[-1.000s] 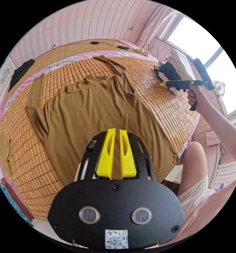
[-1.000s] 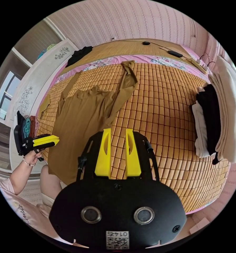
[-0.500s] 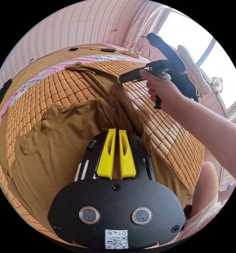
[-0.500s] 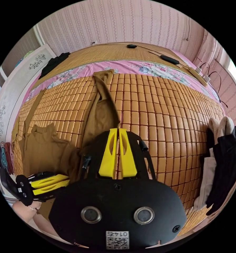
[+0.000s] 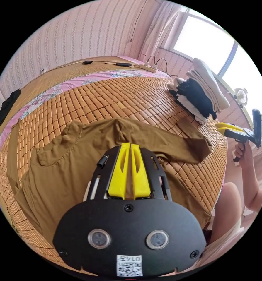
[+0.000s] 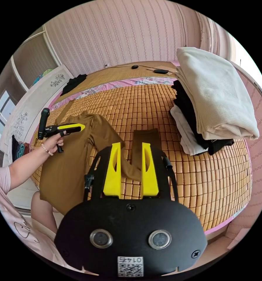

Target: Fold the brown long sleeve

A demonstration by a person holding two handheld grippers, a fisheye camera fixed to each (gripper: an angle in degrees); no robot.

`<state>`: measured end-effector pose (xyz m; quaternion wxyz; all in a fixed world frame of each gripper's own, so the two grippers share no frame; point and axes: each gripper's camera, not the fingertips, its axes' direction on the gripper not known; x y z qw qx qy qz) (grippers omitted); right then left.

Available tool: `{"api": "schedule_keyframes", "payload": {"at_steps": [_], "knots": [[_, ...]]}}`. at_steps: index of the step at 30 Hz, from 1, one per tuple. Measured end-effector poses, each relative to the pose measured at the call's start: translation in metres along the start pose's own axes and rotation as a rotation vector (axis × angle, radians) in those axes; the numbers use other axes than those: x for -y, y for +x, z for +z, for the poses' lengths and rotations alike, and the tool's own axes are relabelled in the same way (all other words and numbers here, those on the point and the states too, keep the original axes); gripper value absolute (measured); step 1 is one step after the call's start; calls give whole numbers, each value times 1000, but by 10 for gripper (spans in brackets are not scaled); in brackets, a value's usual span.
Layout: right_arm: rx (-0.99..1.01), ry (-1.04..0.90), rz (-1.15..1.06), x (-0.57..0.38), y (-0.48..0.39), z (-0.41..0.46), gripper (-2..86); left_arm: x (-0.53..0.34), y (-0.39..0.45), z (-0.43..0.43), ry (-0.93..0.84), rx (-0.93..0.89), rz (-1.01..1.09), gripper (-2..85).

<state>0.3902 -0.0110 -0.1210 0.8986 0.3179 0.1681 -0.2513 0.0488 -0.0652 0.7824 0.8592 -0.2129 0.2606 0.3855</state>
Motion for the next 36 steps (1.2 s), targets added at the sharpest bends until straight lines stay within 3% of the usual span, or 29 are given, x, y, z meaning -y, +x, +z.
{"api": "schedule_keyframes", "payload": {"at_steps": [7,10,14,21,27,32,36], "knots": [[-111,-89,205,-26,67,58,123,33,36,51,-63,48,61,41],[-214,-82,175,-36,67,74,43,45,46,82,-117,47,53,49],[-114,-67,176,-54,75,48,-3,46,63,110,-145,89,87,39],[-187,120,394,-141,137,-85,7,52,76,134,-154,87,62,51],[-111,118,609,-188,213,-60,47,58,121,136,-136,58,154,48],[-137,52,590,-206,239,-49,58,67,177,158,-158,60,289,48],[-196,8,566,-217,254,-47,64,92,195,202,-231,185,270,63]]}}
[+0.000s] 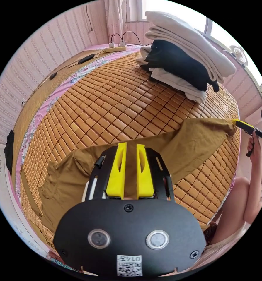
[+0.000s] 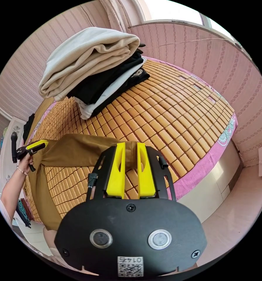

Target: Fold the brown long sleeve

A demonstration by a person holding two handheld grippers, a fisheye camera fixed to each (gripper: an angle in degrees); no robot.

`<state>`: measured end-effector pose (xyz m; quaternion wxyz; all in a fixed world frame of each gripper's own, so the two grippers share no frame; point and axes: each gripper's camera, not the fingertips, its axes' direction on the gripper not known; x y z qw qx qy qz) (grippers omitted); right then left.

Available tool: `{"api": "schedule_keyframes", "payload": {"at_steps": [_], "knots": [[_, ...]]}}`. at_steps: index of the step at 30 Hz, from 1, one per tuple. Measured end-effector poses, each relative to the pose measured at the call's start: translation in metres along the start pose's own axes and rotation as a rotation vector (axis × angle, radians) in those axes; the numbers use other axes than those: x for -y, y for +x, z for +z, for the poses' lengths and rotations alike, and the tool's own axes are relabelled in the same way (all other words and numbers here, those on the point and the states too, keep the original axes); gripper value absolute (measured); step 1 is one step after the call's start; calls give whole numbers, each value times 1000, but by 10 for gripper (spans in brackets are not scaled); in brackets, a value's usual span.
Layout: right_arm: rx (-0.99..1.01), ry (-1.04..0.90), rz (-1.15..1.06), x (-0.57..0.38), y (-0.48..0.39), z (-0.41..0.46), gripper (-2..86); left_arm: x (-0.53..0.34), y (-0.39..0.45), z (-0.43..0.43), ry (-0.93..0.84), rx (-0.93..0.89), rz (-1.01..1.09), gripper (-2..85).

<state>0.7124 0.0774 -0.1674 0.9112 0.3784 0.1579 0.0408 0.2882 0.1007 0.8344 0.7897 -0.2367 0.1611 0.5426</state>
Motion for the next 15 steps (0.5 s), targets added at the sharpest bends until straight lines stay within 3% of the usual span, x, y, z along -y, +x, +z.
{"api": "schedule_keyframes", "payload": {"at_steps": [2,5,7,12,15], "knots": [[1,-32,-8,1,7,7,60,10,2,20,-68,41,-21,59],[20,-49,-13,5,17,14,27,16,3,28,-39,-85,-40,1],[33,-61,-41,6,21,15,8,20,11,32,-36,-53,-32,-6],[98,75,6,-1,53,-7,-2,28,6,24,85,77,-106,-9],[78,134,104,-7,78,-13,4,32,-4,46,15,46,-186,-9]]}}
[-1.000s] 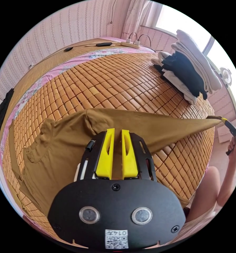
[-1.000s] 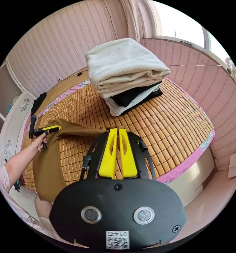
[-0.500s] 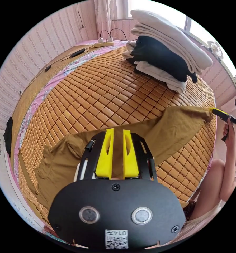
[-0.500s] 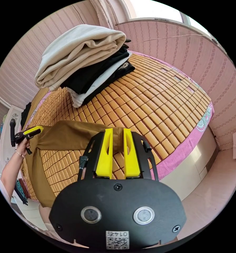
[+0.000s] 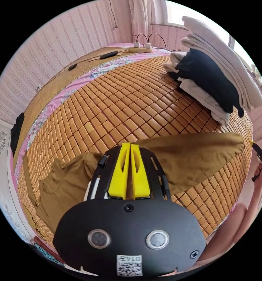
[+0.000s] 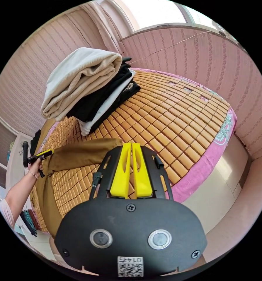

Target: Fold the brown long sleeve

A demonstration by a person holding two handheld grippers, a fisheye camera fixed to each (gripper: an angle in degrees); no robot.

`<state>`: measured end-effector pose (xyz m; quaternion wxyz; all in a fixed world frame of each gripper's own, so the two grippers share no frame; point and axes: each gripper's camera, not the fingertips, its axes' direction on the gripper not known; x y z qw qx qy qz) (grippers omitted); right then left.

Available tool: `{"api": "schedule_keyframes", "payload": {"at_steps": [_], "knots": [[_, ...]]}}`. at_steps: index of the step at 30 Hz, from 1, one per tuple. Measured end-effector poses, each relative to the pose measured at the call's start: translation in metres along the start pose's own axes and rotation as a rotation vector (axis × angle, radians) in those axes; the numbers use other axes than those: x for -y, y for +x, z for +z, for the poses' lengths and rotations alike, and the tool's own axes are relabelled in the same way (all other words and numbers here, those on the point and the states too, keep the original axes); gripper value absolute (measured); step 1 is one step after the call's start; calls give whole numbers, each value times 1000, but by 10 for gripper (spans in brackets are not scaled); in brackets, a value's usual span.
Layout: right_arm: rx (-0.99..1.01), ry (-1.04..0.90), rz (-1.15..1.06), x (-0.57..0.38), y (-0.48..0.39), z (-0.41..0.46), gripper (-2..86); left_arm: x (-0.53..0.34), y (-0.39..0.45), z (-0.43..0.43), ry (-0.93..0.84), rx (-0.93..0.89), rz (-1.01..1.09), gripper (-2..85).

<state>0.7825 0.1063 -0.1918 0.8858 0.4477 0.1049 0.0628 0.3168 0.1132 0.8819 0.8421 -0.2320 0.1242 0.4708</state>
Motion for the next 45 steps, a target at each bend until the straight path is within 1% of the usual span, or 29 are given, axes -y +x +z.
{"api": "schedule_keyframes", "payload": {"at_steps": [2,3,5,6,8,9,11,13,14,16,18,19,21,23,25,27,29,31,32,34,37,41,45], "knots": [[26,-10,-7,1,8,0,12,0,-4,5,-4,-49,-60,-9],[59,-17,-23,2,11,1,22,0,-4,0,29,-72,-98,-8],[110,-30,-71,4,11,3,41,1,4,-13,101,-102,-76,-5],[128,-45,-98,5,10,7,51,1,15,-23,141,-107,-32,-2],[118,-82,-133,7,6,16,50,2,39,-32,159,-158,50,4],[103,-131,-162,8,4,26,20,2,59,-35,154,-225,116,10],[79,-212,-191,9,3,37,0,-2,93,-36,141,-307,214,21],[83,-182,-211,8,8,28,-4,-9,140,-39,133,-393,350,32],[133,-122,-211,7,16,12,-5,-10,152,-39,129,-414,379,33],[269,-4,-182,4,37,-14,-6,-16,199,-42,140,-470,510,39],[380,110,-82,-3,71,-29,-4,-18,237,-41,148,-448,609,48],[389,111,-58,-4,78,-28,-3,-18,260,-39,143,-432,655,58],[388,25,-7,-4,93,-13,-3,-18,290,-36,129,-456,710,67],[369,-8,-7,-2,97,-9,-3,-19,315,-35,135,-460,754,70],[328,21,-8,-1,99,-14,-4,-20,340,-29,150,-395,789,72],[359,48,-67,-1,100,-19,-7,-16,352,-21,147,-353,781,73],[440,76,-120,-2,101,-20,-8,-12,362,-15,122,-370,787,64],[426,73,-99,0,106,-17,-8,-12,375,-2,43,-367,827,23],[380,67,-77,0,110,-14,-8,-12,378,3,16,-357,831,13],[344,58,-52,2,115,-11,-7,-14,376,3,11,-374,813,-5],[365,41,-27,5,123,-5,-5,-23,366,-2,47,-355,800,-9],[409,30,-2,8,131,1,-2,-29,358,-14,48,-438,815,-10],[383,29,20,13,133,2,3,-45,362,-22,-38,-506,940,-10]]}}
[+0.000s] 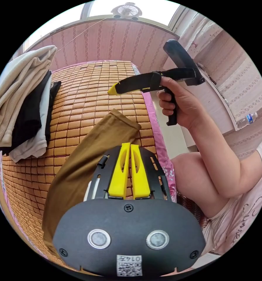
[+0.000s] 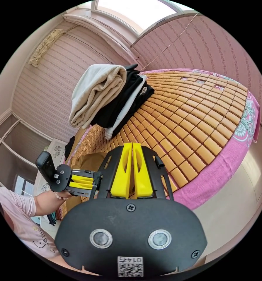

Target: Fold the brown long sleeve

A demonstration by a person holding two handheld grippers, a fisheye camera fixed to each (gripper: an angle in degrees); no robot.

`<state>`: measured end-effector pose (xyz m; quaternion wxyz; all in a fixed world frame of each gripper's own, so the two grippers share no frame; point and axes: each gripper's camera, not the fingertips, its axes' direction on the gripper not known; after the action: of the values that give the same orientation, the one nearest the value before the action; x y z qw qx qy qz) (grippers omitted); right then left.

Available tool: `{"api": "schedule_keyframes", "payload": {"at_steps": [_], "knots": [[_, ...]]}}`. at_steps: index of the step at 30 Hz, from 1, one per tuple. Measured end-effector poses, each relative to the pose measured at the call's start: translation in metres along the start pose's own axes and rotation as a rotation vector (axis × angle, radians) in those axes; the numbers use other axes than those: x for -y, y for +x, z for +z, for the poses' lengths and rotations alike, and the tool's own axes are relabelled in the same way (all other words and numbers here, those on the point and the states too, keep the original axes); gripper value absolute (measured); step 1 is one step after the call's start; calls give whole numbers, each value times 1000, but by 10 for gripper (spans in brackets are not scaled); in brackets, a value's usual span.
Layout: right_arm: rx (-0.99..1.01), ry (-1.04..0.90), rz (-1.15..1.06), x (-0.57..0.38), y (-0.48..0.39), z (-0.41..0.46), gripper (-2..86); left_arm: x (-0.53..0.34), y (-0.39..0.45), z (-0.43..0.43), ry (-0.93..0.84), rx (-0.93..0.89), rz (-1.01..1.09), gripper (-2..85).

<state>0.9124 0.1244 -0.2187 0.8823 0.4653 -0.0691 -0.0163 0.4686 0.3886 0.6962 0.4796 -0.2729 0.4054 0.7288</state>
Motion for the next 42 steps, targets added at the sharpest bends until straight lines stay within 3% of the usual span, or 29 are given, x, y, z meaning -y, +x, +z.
{"api": "schedule_keyframes", "payload": {"at_steps": [8,12,20,23,26,28,30,33,38,42], "knots": [[-157,-244,-87,13,-22,27,48,-9,8,-2,-33,97,-43,-10],[-157,-359,-127,16,-31,50,14,-10,4,-9,7,82,-85,-10],[-322,-139,-94,28,-37,53,3,-40,-3,-54,136,49,-178,-6],[-224,-173,-81,28,-36,55,32,-83,-24,-89,173,90,-293,0],[-140,-199,-108,29,-48,49,74,-144,-63,-128,143,307,-483,5],[-175,-215,-152,27,-60,52,51,-205,-109,-162,149,420,-733,12],[-250,-326,-163,25,-68,71,24,-244,-142,-184,176,452,-870,27],[-262,-344,-159,25,-76,80,-2,-288,-188,-203,119,547,-1040,50],[-288,-295,-121,26,-86,83,-4,-334,-234,-206,78,431,-1240,55],[-363,-204,-115,24,-104,77,-3,-337,-225,-225,87,410,-1161,0]]}}
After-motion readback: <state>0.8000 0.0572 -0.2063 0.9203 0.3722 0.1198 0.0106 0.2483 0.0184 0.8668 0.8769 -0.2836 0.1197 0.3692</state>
